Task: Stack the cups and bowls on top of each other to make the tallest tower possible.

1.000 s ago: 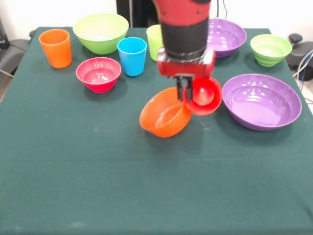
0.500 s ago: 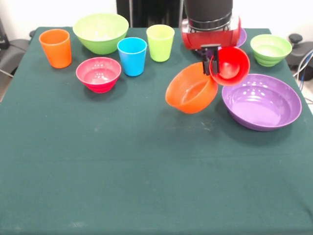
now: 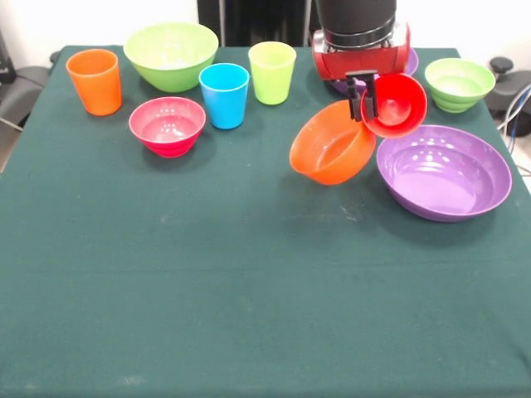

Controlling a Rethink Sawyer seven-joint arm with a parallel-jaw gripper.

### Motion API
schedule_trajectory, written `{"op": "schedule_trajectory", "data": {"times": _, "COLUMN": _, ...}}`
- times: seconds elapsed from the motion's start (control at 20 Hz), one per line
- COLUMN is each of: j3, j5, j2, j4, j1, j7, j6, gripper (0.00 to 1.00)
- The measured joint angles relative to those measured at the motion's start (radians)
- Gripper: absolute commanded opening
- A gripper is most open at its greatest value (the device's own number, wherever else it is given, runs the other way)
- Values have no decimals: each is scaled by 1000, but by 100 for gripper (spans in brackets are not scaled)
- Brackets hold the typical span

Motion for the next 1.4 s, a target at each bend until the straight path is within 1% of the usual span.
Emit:
{"op": "schedule_trajectory", "data": {"times": 0.25, "j3": 1, "j5": -13, "j2": 19, "j4": -25, "j1": -6, "j7": 0, "j6": 0, "gripper": 0}}
{"op": "schedule_trajectory", "data": {"times": 0.6, "j3": -1, "j5": -62, "j2": 61, "j4": -134, "j1": -22, "j7": 0, "j6": 44, "gripper": 0}}
{"op": "schedule_trajectory", "data": {"times": 0.8, "j3": -2, "j5": -78, "j2": 71, "j4": -174, "j1": -36, "j7": 0, "j6": 62, "gripper": 0}}
{"op": "schedule_trajectory", "data": {"times": 1.2, "j3": -2, "j5": -82, "j2": 88, "j4": -188, "j1": -70, "j7": 0, "j6": 62, "gripper": 0}}
{"op": "schedule_trajectory", "data": {"times": 1.4, "j3": -2, "j5": -84, "j2": 112, "j4": -197, "j1": -81, "j7": 0, "j6": 62, "gripper": 0}}
